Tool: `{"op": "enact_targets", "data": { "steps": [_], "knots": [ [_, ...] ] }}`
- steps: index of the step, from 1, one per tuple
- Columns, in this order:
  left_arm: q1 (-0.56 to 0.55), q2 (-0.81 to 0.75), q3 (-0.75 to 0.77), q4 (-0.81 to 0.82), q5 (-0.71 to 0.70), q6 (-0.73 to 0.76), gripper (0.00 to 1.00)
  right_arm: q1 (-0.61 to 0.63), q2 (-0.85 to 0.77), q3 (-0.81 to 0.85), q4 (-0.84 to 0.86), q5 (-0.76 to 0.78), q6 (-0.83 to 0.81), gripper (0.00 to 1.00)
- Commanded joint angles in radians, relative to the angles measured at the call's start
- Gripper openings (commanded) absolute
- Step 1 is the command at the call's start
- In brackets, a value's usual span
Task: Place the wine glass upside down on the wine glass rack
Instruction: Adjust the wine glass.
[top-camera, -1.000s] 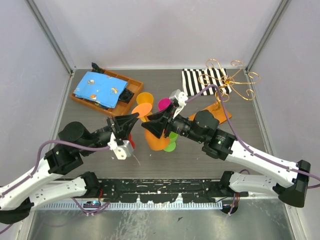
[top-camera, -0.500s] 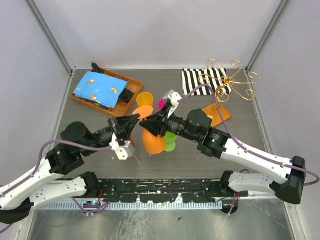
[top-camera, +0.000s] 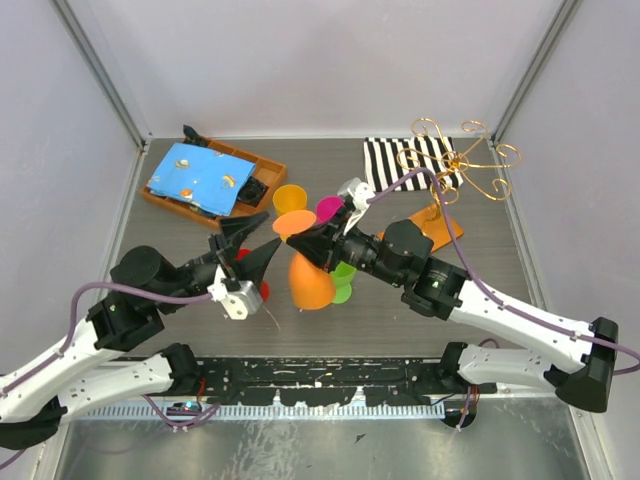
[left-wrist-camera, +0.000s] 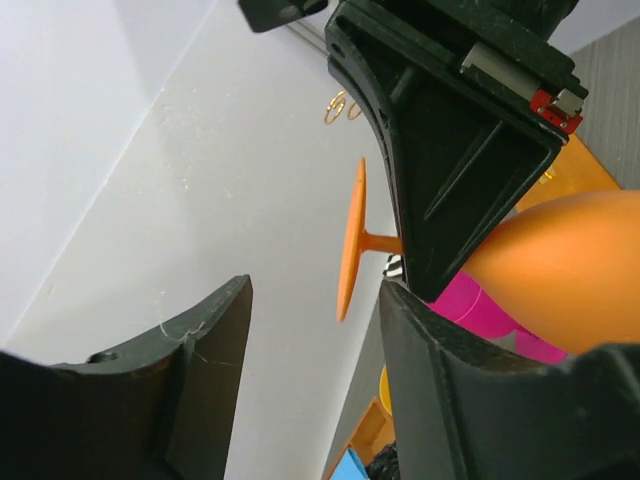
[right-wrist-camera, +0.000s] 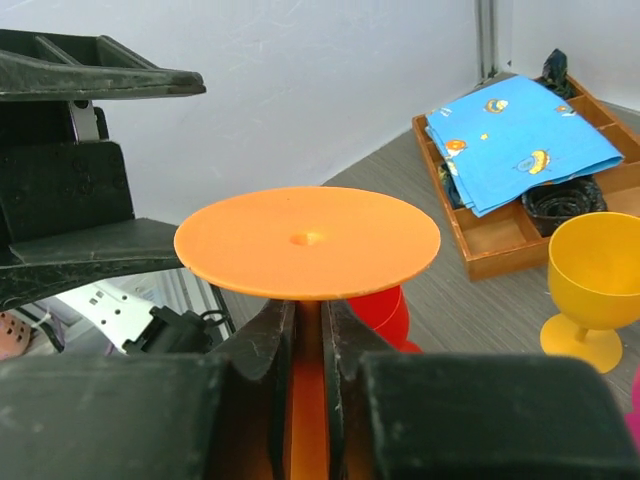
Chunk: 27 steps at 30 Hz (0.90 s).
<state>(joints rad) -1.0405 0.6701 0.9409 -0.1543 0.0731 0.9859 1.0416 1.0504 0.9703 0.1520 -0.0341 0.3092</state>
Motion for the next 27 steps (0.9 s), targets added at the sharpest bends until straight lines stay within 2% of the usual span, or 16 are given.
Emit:
{"op": "enact_targets", "data": {
  "steps": [1, 3, 6, 10, 13, 14, 21, 27],
  "knots": [
    [0.001, -0.015, -0.004, 0.054, 0.005, -0.031, 0.64, 0.003, -0.073, 0.010, 0.014, 0.072, 0.003, 0.01],
    [0.001, -0.017, -0.001, 0.052, 0.005, -0.048, 0.70, 0.004, -0.107, 0.006, -0.015, 0.117, -0.006, 0.01],
    [0.002, -0.018, 0.020, 0.034, -0.001, -0.084, 0.72, 0.004, -0.186, -0.004, -0.060, 0.188, -0.031, 0.01],
    [0.001, -0.027, 0.048, -0.017, -0.021, -0.168, 0.82, 0.003, -0.312, -0.040, -0.122, 0.323, -0.059, 0.01],
    [0.001, -0.048, 0.056, -0.050, -0.046, -0.237, 0.97, 0.003, -0.426, -0.081, -0.154, 0.426, -0.061, 0.01],
    [0.001, -0.054, 0.059, -0.065, -0.051, -0.262, 0.98, 0.003, -0.461, -0.096, -0.159, 0.454, -0.061, 0.01],
    [0.001, -0.092, 0.057, -0.145, -0.080, -0.408, 0.98, 0.004, -0.708, -0.177, -0.215, 0.571, -0.105, 0.01],
    [0.002, -0.124, 0.015, -0.140, -0.097, -0.474, 0.98, 0.004, -0.836, -0.291, -0.193, 0.675, -0.174, 0.02]
  ]
}}
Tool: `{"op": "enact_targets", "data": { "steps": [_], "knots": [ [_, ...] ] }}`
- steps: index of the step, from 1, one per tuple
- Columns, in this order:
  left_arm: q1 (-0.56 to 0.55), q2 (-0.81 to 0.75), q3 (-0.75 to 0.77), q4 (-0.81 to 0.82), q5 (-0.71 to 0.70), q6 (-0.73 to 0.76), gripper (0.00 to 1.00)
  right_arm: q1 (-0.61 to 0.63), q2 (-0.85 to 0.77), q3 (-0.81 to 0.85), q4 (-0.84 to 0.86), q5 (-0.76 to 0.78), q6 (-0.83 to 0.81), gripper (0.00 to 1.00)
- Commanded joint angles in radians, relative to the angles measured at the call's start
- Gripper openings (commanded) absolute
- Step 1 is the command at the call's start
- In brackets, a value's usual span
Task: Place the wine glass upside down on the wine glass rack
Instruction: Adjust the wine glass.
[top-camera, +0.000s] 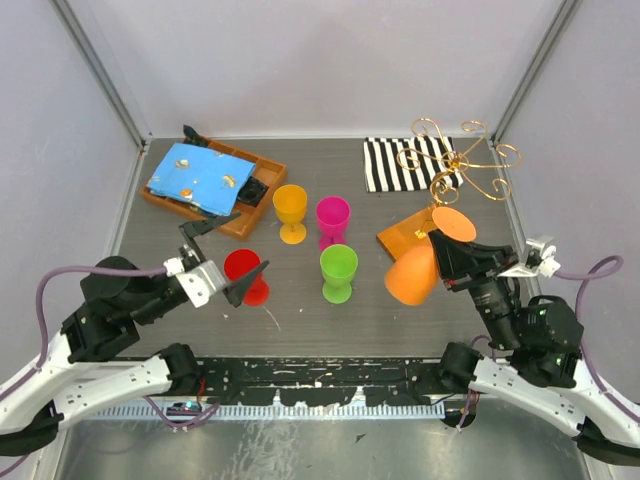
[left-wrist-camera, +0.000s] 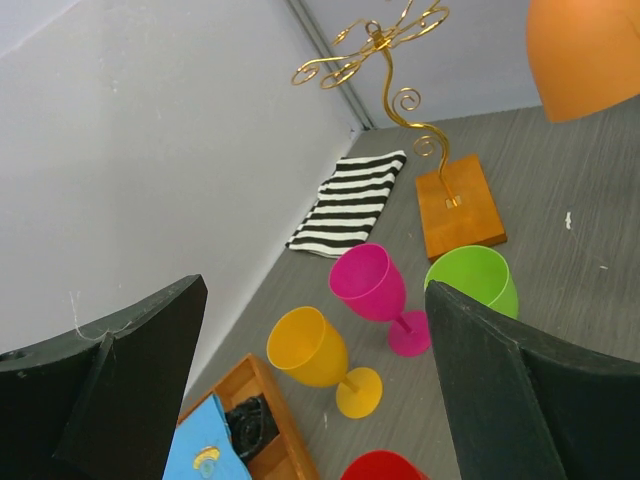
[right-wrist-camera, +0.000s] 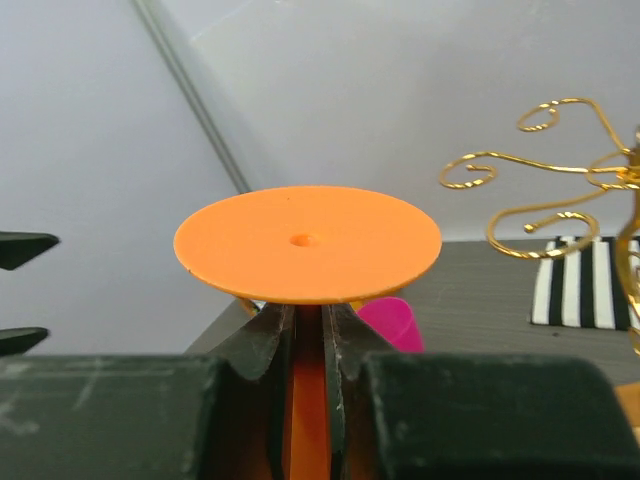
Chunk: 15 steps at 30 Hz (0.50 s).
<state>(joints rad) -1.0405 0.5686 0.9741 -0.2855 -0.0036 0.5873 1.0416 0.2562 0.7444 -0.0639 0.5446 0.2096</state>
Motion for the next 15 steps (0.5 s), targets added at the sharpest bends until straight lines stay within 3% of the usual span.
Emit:
{"op": "enact_targets", "data": {
  "steps": [1, 5, 15],
  "knots": [
    [0.001, -0.025, -0.026, -0.006, -0.020, -0.079, 0.98, 0.004, -0.050, -0.084, 0.027, 0.122, -0.097, 0.03],
    [0.001, -0.033, -0.052, -0.004, -0.025, -0.084, 0.98, 0.005, -0.096, -0.136, 0.029, 0.182, -0.208, 0.08],
    [0.002, -0.043, -0.142, 0.070, -0.043, -0.107, 0.98, 0.004, -0.247, -0.175, -0.044, 0.196, -0.404, 0.01]
  ]
}}
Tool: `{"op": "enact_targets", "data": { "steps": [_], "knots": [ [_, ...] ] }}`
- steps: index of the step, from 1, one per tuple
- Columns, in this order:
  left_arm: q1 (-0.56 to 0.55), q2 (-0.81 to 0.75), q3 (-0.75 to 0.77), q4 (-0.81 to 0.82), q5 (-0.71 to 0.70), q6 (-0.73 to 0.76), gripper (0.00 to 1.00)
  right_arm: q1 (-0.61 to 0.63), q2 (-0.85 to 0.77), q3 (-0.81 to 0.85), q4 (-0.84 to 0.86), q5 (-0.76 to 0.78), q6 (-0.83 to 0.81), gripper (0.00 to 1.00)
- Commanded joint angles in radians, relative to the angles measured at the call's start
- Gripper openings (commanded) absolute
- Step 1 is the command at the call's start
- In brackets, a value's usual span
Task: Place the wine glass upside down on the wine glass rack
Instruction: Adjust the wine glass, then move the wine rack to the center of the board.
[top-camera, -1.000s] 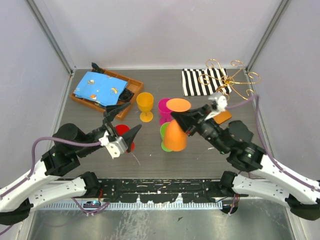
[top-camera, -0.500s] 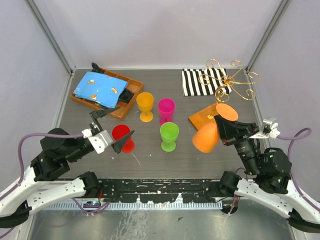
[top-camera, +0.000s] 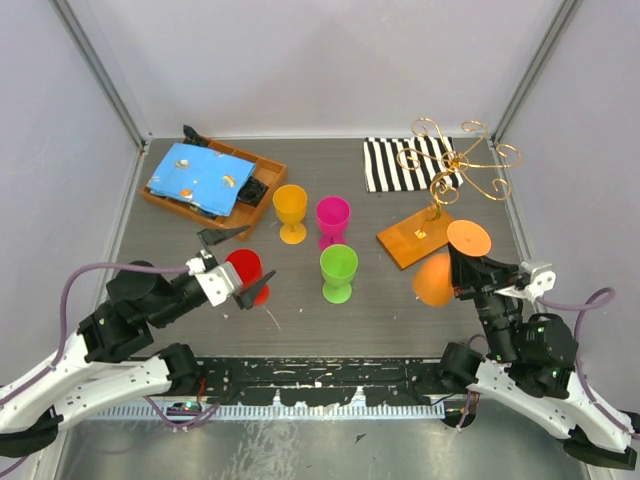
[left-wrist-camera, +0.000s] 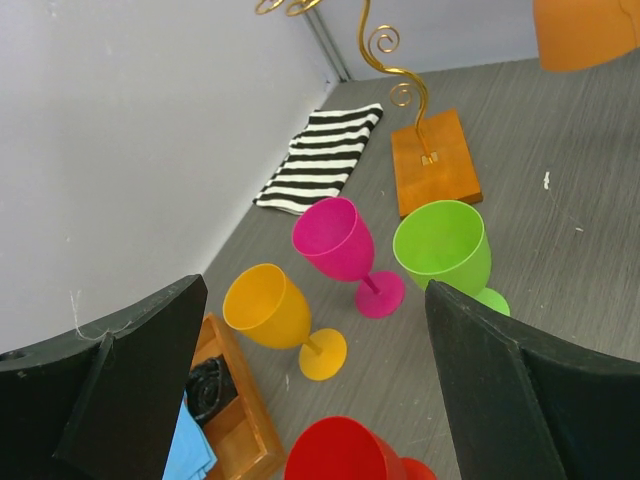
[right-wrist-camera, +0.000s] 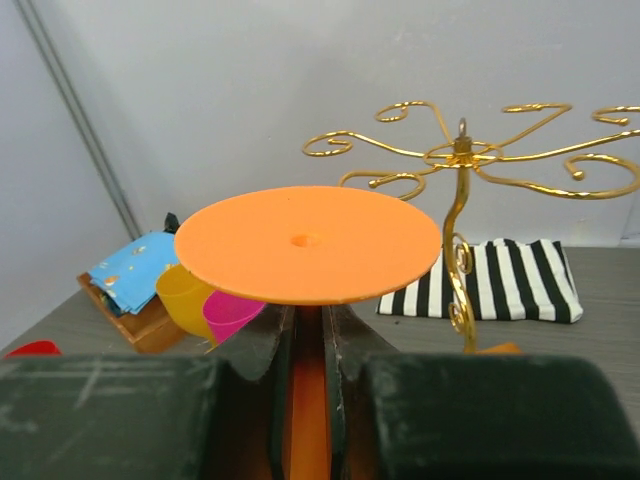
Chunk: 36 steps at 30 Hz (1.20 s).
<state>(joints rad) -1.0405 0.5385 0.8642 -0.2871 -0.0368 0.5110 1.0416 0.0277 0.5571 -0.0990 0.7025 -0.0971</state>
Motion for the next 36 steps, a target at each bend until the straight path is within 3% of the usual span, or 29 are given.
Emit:
{"op": "enact_targets", "data": {
  "steps": [1, 14, 26, 36],
  "knots": [
    [0.001, -0.011, -0.037, 0.072, -0.006, -0.032, 0.98, 0.003, -0.017, 0.013, -0.026, 0.036, -0.102, 0.01],
    [0.001, -0.003, -0.070, 0.079, -0.022, -0.020, 0.98, 0.004, -0.018, -0.064, 0.114, 0.079, -0.280, 0.01],
    [0.001, 0.010, -0.089, 0.080, -0.029, 0.000, 0.98, 0.003, 0.132, -0.092, 0.276, 0.028, -0.381, 0.01],
    [0.002, 0.020, -0.083, 0.136, -0.079, -0.096, 0.98, 0.004, 0.247, 0.035, 0.145, -0.121, -0.267, 0.01]
  ]
}}
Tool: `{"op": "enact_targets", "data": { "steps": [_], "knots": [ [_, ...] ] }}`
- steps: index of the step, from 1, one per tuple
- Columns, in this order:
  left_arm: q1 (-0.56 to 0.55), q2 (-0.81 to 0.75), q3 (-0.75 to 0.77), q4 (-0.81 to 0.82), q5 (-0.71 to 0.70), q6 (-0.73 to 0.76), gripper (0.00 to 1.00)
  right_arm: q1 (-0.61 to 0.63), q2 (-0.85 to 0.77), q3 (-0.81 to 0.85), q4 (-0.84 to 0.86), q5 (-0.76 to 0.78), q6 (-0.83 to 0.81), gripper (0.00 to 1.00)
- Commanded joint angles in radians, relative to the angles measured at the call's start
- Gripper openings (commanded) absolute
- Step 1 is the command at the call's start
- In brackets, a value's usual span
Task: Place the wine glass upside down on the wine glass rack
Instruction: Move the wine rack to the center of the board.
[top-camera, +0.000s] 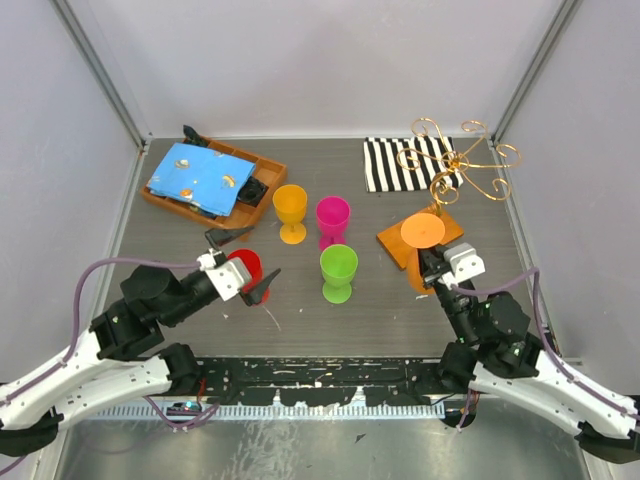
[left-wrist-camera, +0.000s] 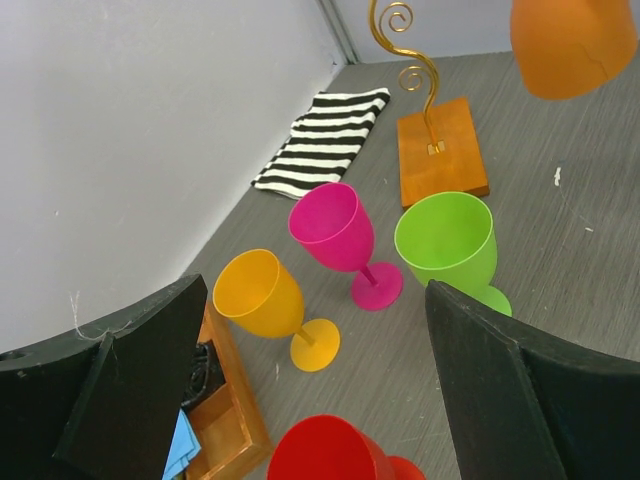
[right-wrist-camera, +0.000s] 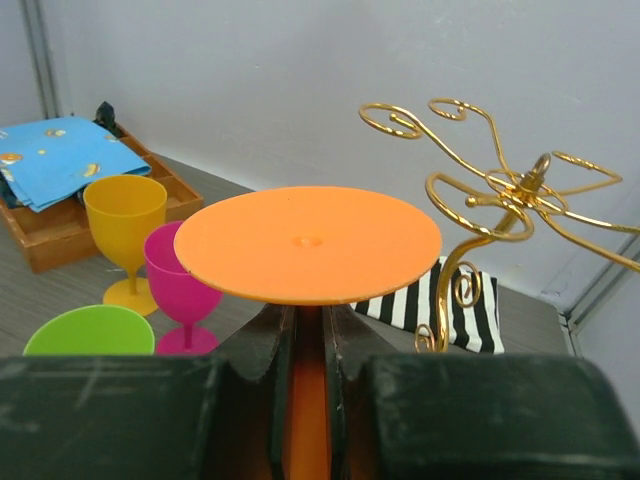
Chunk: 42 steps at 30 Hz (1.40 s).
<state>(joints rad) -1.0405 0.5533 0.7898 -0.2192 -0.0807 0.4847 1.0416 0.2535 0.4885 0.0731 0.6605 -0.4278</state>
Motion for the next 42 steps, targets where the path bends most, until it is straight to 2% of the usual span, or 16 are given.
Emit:
{"op": "enact_targets", "data": {
  "steps": [1, 5, 12, 15, 21, 25, 32, 37, 42],
  "knots": [
    [0.001, 0.010, -0.003, 0.074, -0.042, -0.092, 0.98, 0.005, 0.021, 0.130, -0.059, -0.080, 0.079, 0.01],
    [0.002, 0.060, 0.033, 0.087, -0.041, -0.182, 0.98, 0.003, 0.004, 0.237, -0.176, -0.056, 0.143, 0.01],
    [0.001, 0.259, 0.140, 0.116, -0.063, -0.374, 0.98, 0.004, -0.005, 0.429, -0.378, -0.054, 0.232, 0.01],
    [0.002, 0.360, 0.193, 0.137, -0.019, -0.433, 0.98, 0.003, 0.001, 0.532, -0.440, -0.042, 0.289, 0.01],
    [0.001, 0.577, 0.271, 0.248, 0.109, -0.513, 0.98, 0.004, 0.094, 0.756, -0.606, -0.029, 0.413, 0.01],
    [0.001, 0.689, 0.290, 0.382, 0.101, -0.592, 0.98, 0.004, 0.179, 0.893, -0.698, -0.016, 0.448, 0.01],
    [-0.002, 0.898, 0.359, 0.554, 0.066, -0.661, 0.98, 0.003, 0.208, 1.031, -0.645, -0.001, 0.400, 0.00],
    [-0.003, 1.023, 0.400, 0.713, 0.041, -0.652, 0.98, 0.004, 0.175, 1.027, -0.585, -0.064, 0.380, 0.01],
    [-0.001, 1.125, 0.405, 0.905, 0.038, -0.603, 0.98, 0.003, 0.153, 1.012, -0.593, -0.053, 0.392, 0.01]
  ]
}}
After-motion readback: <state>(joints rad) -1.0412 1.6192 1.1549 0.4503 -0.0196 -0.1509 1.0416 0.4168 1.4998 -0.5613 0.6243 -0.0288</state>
